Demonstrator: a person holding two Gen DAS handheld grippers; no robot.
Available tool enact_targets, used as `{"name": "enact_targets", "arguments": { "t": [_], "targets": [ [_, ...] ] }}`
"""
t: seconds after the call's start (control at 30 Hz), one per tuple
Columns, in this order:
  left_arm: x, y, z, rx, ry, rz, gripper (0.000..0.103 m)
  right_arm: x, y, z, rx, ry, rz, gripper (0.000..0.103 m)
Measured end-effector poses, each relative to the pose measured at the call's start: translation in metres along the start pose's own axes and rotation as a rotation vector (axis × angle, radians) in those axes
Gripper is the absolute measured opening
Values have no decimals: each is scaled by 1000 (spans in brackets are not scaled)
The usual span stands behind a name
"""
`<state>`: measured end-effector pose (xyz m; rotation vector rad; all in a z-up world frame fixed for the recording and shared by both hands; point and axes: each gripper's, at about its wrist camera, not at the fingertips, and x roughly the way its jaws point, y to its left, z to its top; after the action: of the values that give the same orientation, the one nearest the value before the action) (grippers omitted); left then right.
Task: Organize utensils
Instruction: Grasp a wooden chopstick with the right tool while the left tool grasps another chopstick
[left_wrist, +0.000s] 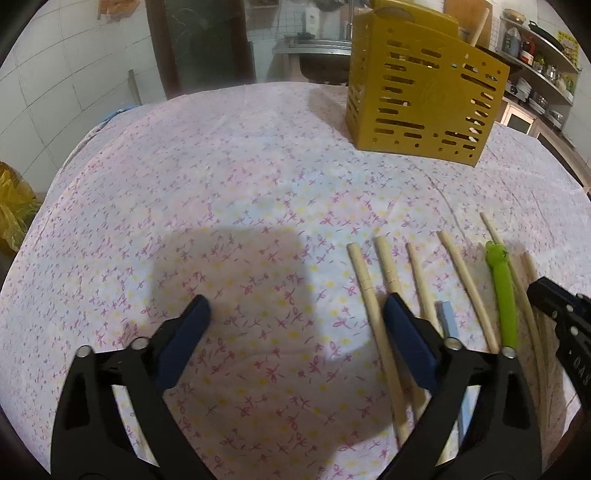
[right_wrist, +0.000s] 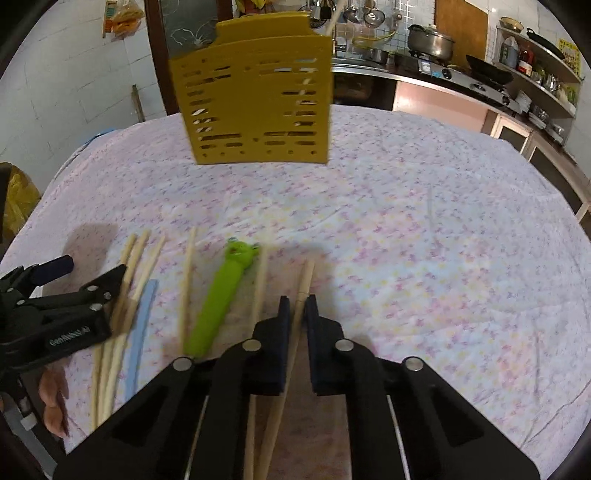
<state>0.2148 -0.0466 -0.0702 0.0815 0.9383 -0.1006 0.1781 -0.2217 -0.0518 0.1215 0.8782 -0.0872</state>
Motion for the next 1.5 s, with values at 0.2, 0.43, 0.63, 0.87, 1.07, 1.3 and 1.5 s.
{"name": "enact_targets", "arguments": {
  "t": [0.2,0.43,0.63,0.87,1.07,1.3,1.5],
  "targets": [
    [-4,-8,2,0,10,-30,60,8,-14,1,46,9,28,9],
    [-2,-11,9,8,33,-62,26,8,-17,-1,67,-13,46,9],
    [4,-14,17,5,43,-74,8,6,-21,-1,84,-30,58,9],
    [-10,-8,14,-18,-17,-89,5,-19,-33,2,121,-112,74,8],
    [-50,1,18,-44,-142,-124,5,-56,-34,6,136,-241,94,7],
    [-105,9,12,-50,-332,-117,5,-103,-35,3,148,-424,88,7],
    [-127,9,6,-28,-388,-113,5,-100,-32,8,111,-396,76,7]
  ]
}}
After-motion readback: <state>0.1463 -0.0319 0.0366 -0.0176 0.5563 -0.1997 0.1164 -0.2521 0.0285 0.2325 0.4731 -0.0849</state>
